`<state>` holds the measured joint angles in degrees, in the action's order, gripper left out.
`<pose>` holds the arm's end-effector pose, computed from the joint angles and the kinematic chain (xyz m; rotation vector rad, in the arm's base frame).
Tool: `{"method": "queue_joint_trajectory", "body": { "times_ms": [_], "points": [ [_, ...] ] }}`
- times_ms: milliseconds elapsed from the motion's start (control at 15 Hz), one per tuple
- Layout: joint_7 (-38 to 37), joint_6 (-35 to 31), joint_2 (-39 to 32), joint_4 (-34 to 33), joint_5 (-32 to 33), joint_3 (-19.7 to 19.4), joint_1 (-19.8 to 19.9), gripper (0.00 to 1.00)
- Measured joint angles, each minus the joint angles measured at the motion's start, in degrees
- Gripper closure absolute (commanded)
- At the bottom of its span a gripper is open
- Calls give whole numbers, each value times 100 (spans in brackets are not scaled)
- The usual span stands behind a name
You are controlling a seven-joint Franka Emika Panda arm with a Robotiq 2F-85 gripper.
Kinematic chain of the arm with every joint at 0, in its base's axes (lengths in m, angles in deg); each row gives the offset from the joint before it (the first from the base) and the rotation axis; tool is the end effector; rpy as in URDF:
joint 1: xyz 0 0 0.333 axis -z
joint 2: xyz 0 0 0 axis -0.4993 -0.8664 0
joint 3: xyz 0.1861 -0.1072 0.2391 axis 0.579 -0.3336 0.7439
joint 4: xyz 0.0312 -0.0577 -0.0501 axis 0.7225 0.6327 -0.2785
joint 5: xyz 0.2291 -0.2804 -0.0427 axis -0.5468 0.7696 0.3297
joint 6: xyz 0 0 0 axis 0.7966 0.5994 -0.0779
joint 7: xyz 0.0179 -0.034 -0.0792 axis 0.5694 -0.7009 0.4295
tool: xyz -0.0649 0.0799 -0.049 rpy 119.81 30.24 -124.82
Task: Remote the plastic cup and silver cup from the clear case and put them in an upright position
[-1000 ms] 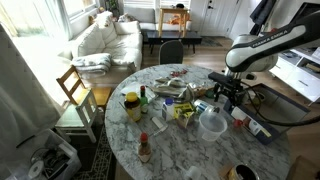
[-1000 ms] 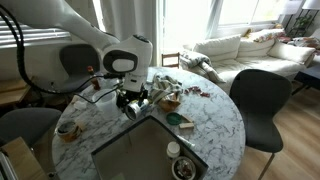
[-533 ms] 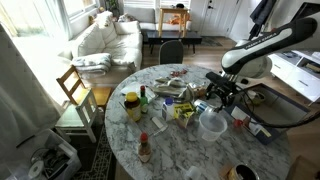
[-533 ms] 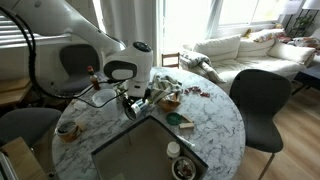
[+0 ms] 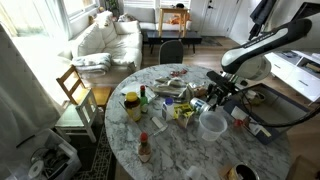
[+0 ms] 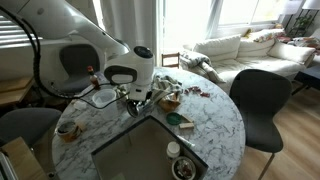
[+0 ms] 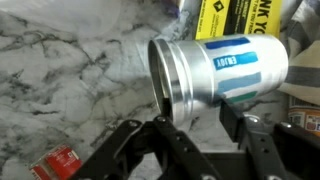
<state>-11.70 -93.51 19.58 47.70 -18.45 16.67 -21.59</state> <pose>0.5498 -0.1535 0.2602 -1.8037 2.2384 0.2100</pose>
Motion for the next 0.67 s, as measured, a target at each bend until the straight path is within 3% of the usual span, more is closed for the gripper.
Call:
{"method": "queue_joint_trajectory", "body": {
  "times_ms": [200,533,600,667],
  "points": [
    [-6,-102,17,-3,23,-21,5,100],
    [-243,-117,189,-4,420,-182,-17,100],
    [-322,-117,237,-4,532,-211,-17,74],
    [-376,-116,284,-4,612,-232,-17,73]
  ]
}}
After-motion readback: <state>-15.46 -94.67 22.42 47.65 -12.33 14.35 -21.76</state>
